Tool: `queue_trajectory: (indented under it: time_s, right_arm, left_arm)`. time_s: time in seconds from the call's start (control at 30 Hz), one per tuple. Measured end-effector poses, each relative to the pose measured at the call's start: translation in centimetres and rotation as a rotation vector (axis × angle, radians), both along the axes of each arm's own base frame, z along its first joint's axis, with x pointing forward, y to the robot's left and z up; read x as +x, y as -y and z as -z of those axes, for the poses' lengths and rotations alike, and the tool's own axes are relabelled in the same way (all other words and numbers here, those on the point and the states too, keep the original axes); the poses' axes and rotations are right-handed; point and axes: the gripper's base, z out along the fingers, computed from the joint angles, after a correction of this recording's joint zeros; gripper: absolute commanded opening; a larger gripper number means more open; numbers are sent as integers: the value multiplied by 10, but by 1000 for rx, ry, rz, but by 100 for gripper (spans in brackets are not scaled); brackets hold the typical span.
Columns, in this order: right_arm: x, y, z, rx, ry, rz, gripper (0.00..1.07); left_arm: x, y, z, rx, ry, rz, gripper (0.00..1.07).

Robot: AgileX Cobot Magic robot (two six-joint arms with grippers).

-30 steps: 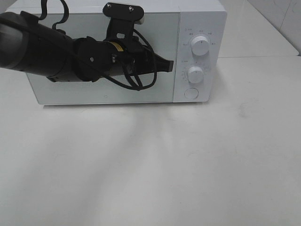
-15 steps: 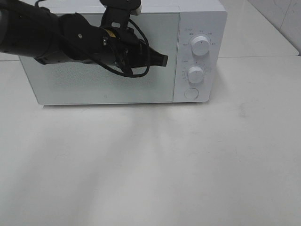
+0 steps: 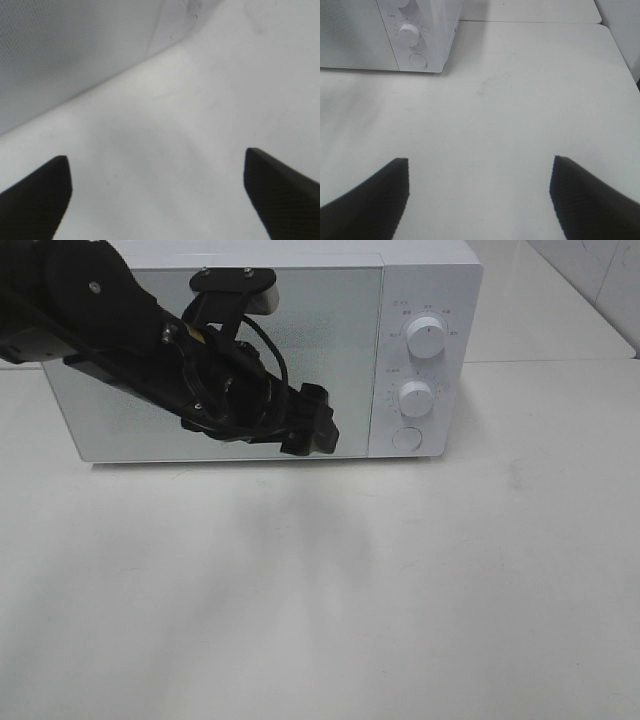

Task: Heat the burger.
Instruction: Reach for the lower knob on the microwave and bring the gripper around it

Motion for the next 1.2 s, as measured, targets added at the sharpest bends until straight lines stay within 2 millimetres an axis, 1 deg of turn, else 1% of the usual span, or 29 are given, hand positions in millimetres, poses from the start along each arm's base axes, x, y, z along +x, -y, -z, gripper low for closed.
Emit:
queue_trajectory:
  time_s: [0.07,0.13,0.17,0.23,0.27,0.3,0.33,0.37,0.4,0.43,0.47,0.5,0.57,0.6,0.67,0.7,0.73,0.77,0.8,0.83,0.87,0.93,0.97,1.0,1.03,1.1,1.13,1.17,1.2]
  right_arm:
    - [0,0,0,0,0,0,75]
    - [0,0,0,0,0,0,75]
    - [0,0,0,0,0,0,75]
    - [0,0,0,0,0,0,75]
    - [0,0,0,0,0,0,75]
    - [0,0,0,0,0,0,75]
    - [0,0,0,0,0,0,75]
    - [0,0,0,0,0,0,75]
    - [0,0,0,0,0,0,75]
    - [0,0,0,0,0,0,75]
    - [0,0,0,0,0,0,75]
    - [0,0,0,0,0,0,75]
    - [0,0,0,0,0,0,75]
    - [0,0,0,0,0,0,75]
    - [0,0,0,0,0,0,75]
    - [0,0,0,0,0,0,75]
    - [0,0,0,0,0,0,75]
    - [0,0,0,0,0,0,75]
    - [0,0,0,0,0,0,75]
    - [0,0,0,0,0,0,75]
    - [0,0,0,0,0,0,75]
    - [0,0,0,0,0,0,75]
    - [0,0,0,0,0,0,75]
    - [0,0,0,0,0,0,75]
    - [0,0,0,0,0,0,75]
    - [0,0,0,0,0,0,75]
    - [0,0,0,0,0,0,75]
    - [0,0,0,0,0,0,75]
    - [0,0,0,0,0,0,75]
  left_arm:
    - [-4,-1,-2,8,-26,13,100]
    - [-14,-4,-7,35,-93,54,99]
    - [-14,-4,-7,35,-93,54,99]
    - [-25,-9,-13,77,-156,104,99]
    - [-25,-9,-13,77,-156,104,99]
    - [-35,-15,-18,123,-210,152,99]
    - [-35,-15,-18,123,-210,152,99]
    - [-46,-21,-23,171,-277,198,99]
    - [-51,-24,-26,191,-312,216,98]
    - [-51,-24,-26,191,-312,216,98]
    - [-60,-31,-34,212,-367,226,98]
    - [-60,-31,-34,212,-367,226,98]
    - [-65,-46,-45,226,-431,191,98]
    - [-65,-46,-45,226,-431,191,98]
    - [-61,-75,-62,209,-452,104,98]
    - [-61,-75,-62,209,-452,104,98]
    - [-60,-83,-68,199,-450,77,98]
    - [-60,-83,-68,199,-450,77,98]
    - [-59,-102,-79,176,-443,19,98]
    - [-59,-110,-83,170,-445,-3,98]
    - [-59,-110,-83,170,-445,-3,98]
    - [-59,-147,-103,131,-407,-135,98]
    - [-59,-147,-103,131,-407,-135,98]
    - [-60,-157,-108,123,-389,-169,98]
    - [-60,-157,-108,123,-389,-169,98]
    - [-70,-188,-124,102,-325,-294,98]
    - [-70,-188,-124,102,-325,-294,98]
    - [-74,-195,-126,101,-314,-328,98]
    - [-85,-207,-125,113,-299,-381,98]
